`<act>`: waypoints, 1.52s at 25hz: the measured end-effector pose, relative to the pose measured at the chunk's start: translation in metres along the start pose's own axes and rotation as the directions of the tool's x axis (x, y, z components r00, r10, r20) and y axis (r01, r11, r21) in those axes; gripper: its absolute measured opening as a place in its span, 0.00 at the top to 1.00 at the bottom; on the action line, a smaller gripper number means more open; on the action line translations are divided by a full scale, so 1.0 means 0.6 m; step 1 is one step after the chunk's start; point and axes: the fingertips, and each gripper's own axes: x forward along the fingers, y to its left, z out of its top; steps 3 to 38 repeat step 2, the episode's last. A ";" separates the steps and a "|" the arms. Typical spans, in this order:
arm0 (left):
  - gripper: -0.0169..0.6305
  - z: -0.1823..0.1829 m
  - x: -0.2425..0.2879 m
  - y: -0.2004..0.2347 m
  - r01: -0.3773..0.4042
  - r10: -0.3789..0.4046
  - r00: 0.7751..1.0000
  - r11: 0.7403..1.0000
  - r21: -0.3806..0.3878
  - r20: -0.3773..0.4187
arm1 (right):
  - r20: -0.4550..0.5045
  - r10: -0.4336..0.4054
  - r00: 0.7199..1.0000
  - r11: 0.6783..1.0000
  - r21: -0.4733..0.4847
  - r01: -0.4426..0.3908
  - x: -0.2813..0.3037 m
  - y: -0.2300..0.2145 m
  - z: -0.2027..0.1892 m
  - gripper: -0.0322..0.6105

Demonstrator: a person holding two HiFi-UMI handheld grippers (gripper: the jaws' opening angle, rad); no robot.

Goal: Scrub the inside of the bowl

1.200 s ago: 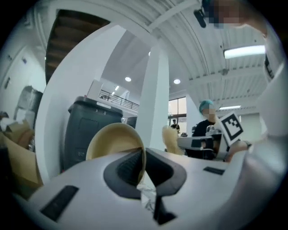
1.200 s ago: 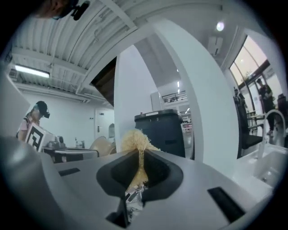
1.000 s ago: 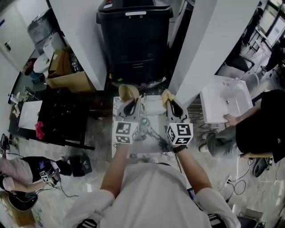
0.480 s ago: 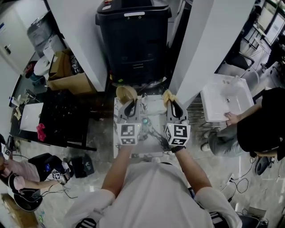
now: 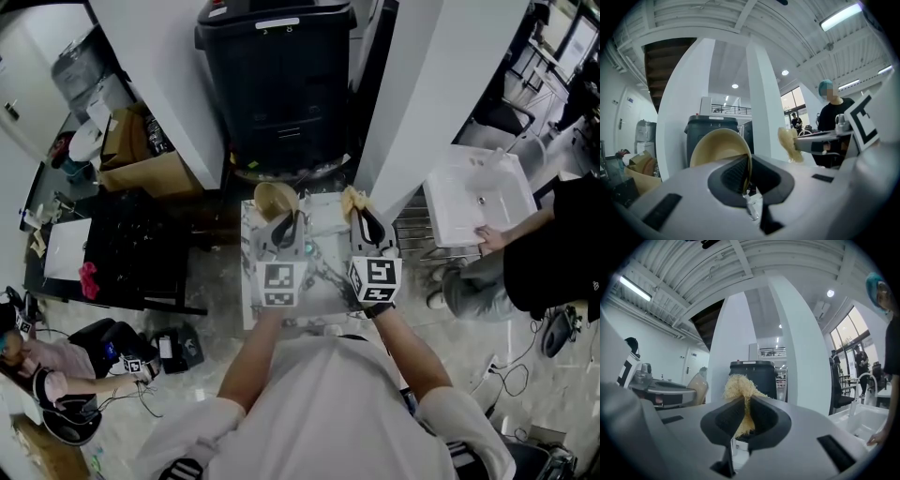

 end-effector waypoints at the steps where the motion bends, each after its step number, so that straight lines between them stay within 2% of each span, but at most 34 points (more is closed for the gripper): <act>1: 0.95 -0.002 0.000 -0.002 0.004 -0.004 1.000 1.000 0.000 -0.001 | -0.005 0.004 1.000 1.000 -0.007 -0.004 0.001 0.000 -0.002 0.89; 38: 0.95 -0.004 0.001 -0.003 0.007 -0.007 1.000 1.000 0.000 -0.003 | -0.010 0.008 1.000 1.000 -0.014 -0.008 0.001 0.000 -0.004 0.89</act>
